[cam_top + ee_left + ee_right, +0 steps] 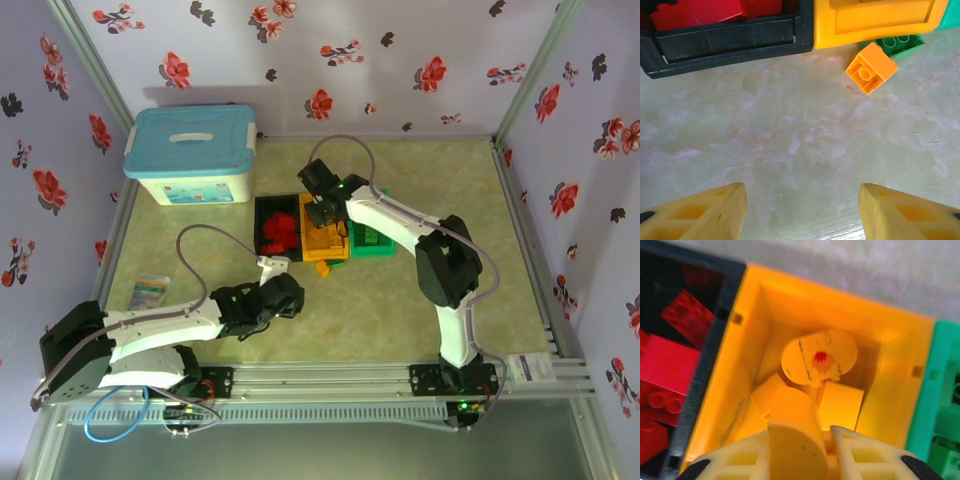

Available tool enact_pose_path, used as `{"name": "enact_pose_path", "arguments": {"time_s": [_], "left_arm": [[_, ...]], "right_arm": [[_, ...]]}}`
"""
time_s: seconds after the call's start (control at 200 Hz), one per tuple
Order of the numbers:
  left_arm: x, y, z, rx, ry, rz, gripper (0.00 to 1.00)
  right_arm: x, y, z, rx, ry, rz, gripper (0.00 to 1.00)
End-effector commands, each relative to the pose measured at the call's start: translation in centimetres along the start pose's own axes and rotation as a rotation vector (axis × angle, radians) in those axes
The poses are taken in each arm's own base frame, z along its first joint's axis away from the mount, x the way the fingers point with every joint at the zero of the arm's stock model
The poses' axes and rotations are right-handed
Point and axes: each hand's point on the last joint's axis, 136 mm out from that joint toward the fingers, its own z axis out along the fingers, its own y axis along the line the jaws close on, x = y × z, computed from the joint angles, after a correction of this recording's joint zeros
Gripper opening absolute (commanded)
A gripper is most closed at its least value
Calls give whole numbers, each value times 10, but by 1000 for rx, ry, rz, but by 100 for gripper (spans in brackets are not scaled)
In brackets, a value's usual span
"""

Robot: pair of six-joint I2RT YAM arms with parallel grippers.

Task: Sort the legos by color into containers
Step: Place the lego in the container, then pick up the lego from the center of the table.

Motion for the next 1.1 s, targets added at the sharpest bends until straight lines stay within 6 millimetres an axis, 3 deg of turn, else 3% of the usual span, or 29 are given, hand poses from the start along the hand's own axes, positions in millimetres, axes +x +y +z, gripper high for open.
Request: {"name": "enact_pose_path", "arguments": {"time_s": [0.0,0.055,0.085,0.11,0.155,0.415,0.595,0.77,0.955,1.095], "left_arm": [[0,2,1,-27,-13,1,61],[-1,0,2,-29,-12,10,61],[-2,-2,3,-27,-11,13,61],[-2,-3,3,-26,-11,18,61],[-5,-6,2,-23,-13,26,61],[-19,-21,1,2,-36,56,62],[-24,-34,10,7,-37,69,67],[-25,-47,27,15,-12,71,68],[-38,-60,48,40,12,56,69],[-44,-64,68,39,48,54,69]], "right_arm": [[-5,-1,-8,10,12,31,28],[-7,0,-11,6,9,36,38],[-8,-1,-14,6,6,39,53],[-10,-1,-19,6,-3,41,72],[-15,0,-30,-10,-30,42,82],[-41,-12,-112,-54,-289,106,85],[-28,-30,-153,-101,-479,181,89],[21,-55,-133,-4,-393,197,91],[73,-63,-103,0,-313,245,91],[101,-70,-90,11,-279,282,91]]}}
